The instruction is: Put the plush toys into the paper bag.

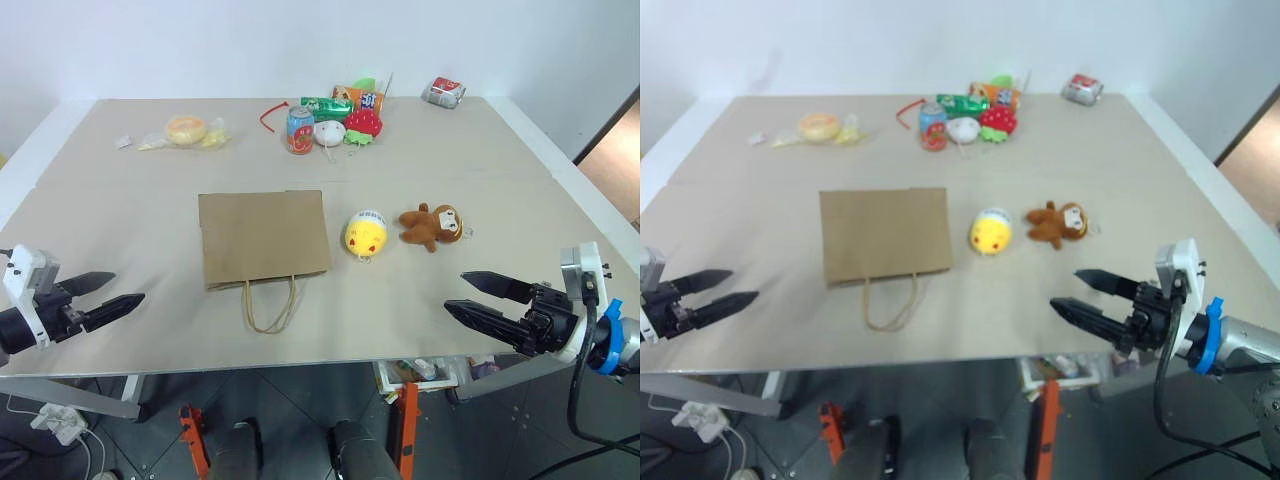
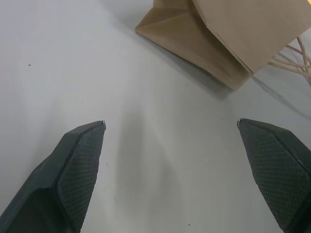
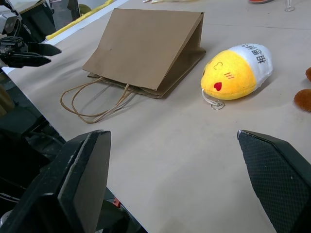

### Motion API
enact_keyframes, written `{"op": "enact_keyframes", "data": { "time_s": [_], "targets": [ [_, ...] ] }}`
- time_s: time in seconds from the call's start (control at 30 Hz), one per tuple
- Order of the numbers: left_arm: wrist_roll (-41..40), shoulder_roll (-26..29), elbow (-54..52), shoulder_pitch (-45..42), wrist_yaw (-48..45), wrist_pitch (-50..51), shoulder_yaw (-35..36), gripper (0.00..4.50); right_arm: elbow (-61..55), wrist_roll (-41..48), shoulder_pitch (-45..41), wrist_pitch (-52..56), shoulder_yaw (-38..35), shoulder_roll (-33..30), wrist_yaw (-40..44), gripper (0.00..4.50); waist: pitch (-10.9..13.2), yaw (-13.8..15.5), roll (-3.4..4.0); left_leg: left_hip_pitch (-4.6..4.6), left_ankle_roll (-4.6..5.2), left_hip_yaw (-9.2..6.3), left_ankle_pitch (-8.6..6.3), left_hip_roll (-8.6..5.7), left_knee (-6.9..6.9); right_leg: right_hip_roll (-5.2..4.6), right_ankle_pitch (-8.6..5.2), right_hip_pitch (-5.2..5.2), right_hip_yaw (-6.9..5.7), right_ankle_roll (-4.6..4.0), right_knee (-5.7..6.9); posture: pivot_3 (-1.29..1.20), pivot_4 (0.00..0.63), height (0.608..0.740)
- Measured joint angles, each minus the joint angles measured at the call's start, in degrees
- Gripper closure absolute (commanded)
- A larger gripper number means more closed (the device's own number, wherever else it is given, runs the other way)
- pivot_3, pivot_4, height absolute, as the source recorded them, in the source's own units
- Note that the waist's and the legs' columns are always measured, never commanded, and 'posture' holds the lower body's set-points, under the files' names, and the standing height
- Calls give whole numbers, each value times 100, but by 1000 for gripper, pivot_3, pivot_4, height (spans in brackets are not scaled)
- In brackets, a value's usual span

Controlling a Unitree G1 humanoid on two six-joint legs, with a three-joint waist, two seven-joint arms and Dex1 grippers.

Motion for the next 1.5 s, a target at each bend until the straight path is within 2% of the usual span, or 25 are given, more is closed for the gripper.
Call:
{"op": "enact_keyframes", "data": {
  "time_s": [0.1, 0.13, 0.17, 0.3, 0.33, 0.37, 0.4, 0.43, 0.5, 0.63, 0.7, 0.9, 1.13, 1.17, 1.23, 1.27, 1.3, 1.33, 1.37, 1.4, 1.5],
  "targets": [
    [-2, 0, -107, -20, 7, 30, -19, 0, 1, -38, -15, -1, 51, 0, -6, 15, -1, 0, -5, 0, 0, 0, 0, 0, 0, 0, 0, 0, -1, 0, 0, 0, 150, 740],
    [-2, 0, -209, -106, -1, 30, -95, 0, 2, -61, -15, 0, 92, 0, -12, 15, -2, 0, -8, 0, 0, 0, 0, 1, 1, 1, 0, 1, -1, 0, 0, 0, 150, 740],
    [1, 1, -610, -569, -25, 16, -484, 0, -5, -155, -100, -3, 312, 0, -24, 15, -5, 30, -17, 0, 0, 1, 1, 1, 2, -1, 1, 5, -6, 1, 0, 0, 150, 740],
    [26, 30, -805, -757, -40, -31, -682, 0, -41, -203, -121, -5, 409, 0, -24, 15, -7, 80, -17, 0, 2, 11, 2, 0, 6, -6, 3, 8, -3, 3, 0, 0, 150, 740],
    [403, 34, -926, -961, -255, -593, -1183, 0, -131, -380, -41, -26, 576, -78, 16, 15, -7, 86, -19, 0, 3, 15, 2, 1, 6, -4, 3, 6, -1, 5, 0, 0, 150, 740],
    [427, 35, -956, -973, -286, -650, -1235, 0, -154, -383, -44, -30, 591, -78, 22, 15, -7, 92, -19, -1, 3, 16, 2, 2, 6, -4, 3, 4, -1, 5, 0, 0, 150, 740],
    [892, 38, -986, -1169, -581, -1385, -1708, 0, -297, -417, -69, -44, 729, -100, 55, 15, -7, 104, -18, -1, 3, 17, 2, 1, 6, -4, 0, 6, -1, 9, 0, 0, 150, 740],
    [1016, 38, -1058, -1223, -678, -1613, -1885, 0, -403, -417, -94, -46, 794, -100, 77, 15, -7, 113, -19, -5, 3, 17, 2, 3, 6, -2, 0, 2, -1, 9, 0, 0, 150, 740],
    [1730, -43, -771, -1732, -1205, -2998, -2595, 0, -607, -406, -278, -49, 988, -94, 60, 15, -8, 136, -19, -6, 4, 18, 2, 6, 6, 1, 3, 4, -2, 9, 0, 0, 150, 740],
    [2149, -337, -521, -2252, -1490, -3969, -3158, 0, -754, -372, -519, -52, 1138, -65, -12, 15, -9, 148, -22, -11, 7, 18, 5, 6, 21, 1, 7, 10, -2, 17, 0, 0, 150, 740],
    [2477, -444, -37, -2578, -1773, -4761, -3560, 0, -781, -368, -509, -53, 1151, 23, -135, 15, -10, 147, -24, -15, 9, 18, 5, 5, 27, 1, 14, 11, -1, 35, 0, 0, 150, 740],
    [2595, -763, 508, -3029, -1940, -5410, -3894, 0, -865, -359, -334, -53, 1128, 131, -302, 15, -10, 143, -24, -18, 12, 15, 6, 7, 38, 6, 30, 13, -2, 62, 1, 0, 150, 740],
    [2582, -936, 853, -3319, -1989, -5585, -4000, 0, -1001, -305, -253, -56, 1113, 213, -456, 15, -11, 139, -24, -18, 22, 12, 12, 9, 46, 10, 38, 17, -1, 61, 2, 0, 150, 740],
    [2590, -954, 965, -3354, -1990, -5627, -4015, 413, -1001, -305, -242, -57, 1113, 222, -502, 0, -11, 139, -24, -18, 26, 12, 15, 8, 46, 9, 40, 18, 0, 62, 2, 0, 150, 740],
    [2590, -958, 979, -3354, -1991, -5628, -4030, 523, -1001, -305, -242, -58, 1113, 227, -515, 0, -11, 139, -24, -18, 26, 12, 16, 8, 47, 9, 41, 19, 0, 64, 2, 0, 150, 740],
    [2590, -966, 981, -3354, -1991, -5628, -4041, 854, -1001, -305, -241, -57, 1113, 232, -524, 0, -11, 140, -24, -18, 27, 12, 16, 8, 47, 9, 41, 19, 0, 63, 1, 0, 150, 740],
    [2590, -990, 985, -3357, -1991, -5639, -4061, 1372, -1001, -306, -242, -58, 1113, 245, -538, 0, -11, 140, -24, -18, 27, 12, 16, 8, 48, 9, 42, 20, 0, 63, 2, 0, 150, 740],
    [2590, -992, 986, -3358, -1991, -5641, -4063, 1507, -1001, -306, -242, -59, 1113, 247, -539, 0, -11, 140, -24, -18, 27, 12, 16, 8, 48, 9, 42, 20, 0, 63, 1, 0, 150, 740],
    [2591, -1005, 1020, -3379, -1991, -5669, -4087, 2094, -1001, -306, -242, -60, 1113, 260, -549, 0, -11, 140, -24, -18, 28, 12, 16, 8, 48, 9, 42, 20, 0, 63, 2, 0, 150, 740],
    [2594, -1041, 1135, -3428, -1991, -5728, -4095, 2339, -1002, -306, -242, -73, 1113, 267, -555, 0, -11, 140, -24, -18, 30, 11, 18, 8, 48, 10, 42, 20, 0, 60, 2, 0, 150, 740],
    [2596, -1161, 1321, -3602, -2002, -5842, -4119, 3676, -1008, -298, -245, -110, 1114, 278, -573, 0, -11, 140, -24, -18, 33, 12, 20, 7, 50, 9, 44, 21, 0, 59, 1, 0, 150, 740]
  ]
}}
